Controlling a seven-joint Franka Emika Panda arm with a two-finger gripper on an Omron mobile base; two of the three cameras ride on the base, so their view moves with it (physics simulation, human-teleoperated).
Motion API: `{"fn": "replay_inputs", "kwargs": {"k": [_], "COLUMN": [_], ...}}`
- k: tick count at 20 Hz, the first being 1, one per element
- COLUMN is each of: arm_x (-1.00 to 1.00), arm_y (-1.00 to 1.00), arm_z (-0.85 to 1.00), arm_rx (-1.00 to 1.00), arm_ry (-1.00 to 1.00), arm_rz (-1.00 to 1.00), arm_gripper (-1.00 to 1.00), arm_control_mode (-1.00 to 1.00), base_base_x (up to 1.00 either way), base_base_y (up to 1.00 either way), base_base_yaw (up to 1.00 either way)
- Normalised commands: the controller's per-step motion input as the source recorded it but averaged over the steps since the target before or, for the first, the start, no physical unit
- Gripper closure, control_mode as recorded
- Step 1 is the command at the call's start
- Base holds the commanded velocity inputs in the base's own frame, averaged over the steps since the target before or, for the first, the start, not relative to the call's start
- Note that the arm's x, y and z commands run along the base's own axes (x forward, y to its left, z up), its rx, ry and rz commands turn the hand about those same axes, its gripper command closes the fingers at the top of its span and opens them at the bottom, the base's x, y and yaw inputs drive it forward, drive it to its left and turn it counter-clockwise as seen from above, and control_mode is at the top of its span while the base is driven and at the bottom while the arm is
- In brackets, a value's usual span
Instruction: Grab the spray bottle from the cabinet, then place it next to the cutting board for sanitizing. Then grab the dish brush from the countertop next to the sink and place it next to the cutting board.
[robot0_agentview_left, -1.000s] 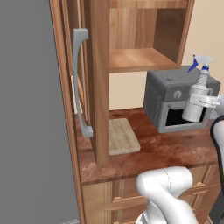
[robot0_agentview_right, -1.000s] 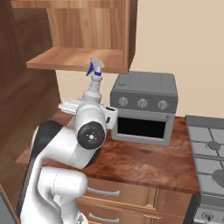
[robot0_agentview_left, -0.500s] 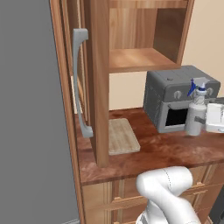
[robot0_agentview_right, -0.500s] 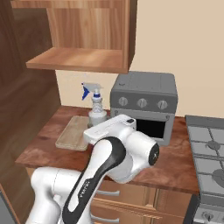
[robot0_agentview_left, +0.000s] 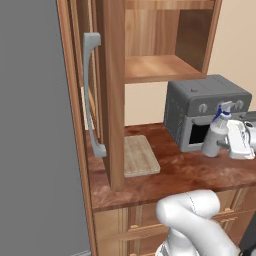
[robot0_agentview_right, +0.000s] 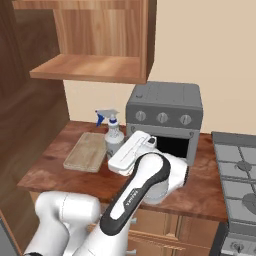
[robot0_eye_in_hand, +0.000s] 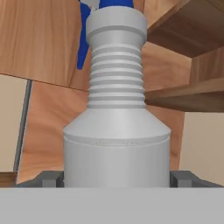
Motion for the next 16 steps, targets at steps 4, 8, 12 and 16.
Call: {"fn": "replay_inputs", "kwargs": {"k": [4,8,12,16], "arm_x": [0.36,0.53,0.51,0.49], "arm_y": [0.02,0.18,0.13,0.06], "arm_z": [-0.43,-0.41,-0.39,-0.33], "arm_rx": [-0.01,-0.05,0.00,0.00], "arm_ry": [-0.08,0.00,0.00,0.00], "arm_rz": [0.08,0.00,0.00,0.00], "arm_gripper": [1.00,1.00,1.00,1.00], "arm_control_mode": [-1.00,-1.00,-1.00,-1.00], "base_base_x": [0.00,0.00,0.00,0.00], "base_base_y": [0.00,0.00,0.00,0.00], "base_base_yaw": [0.00,0.00,0.00,0.00]}}
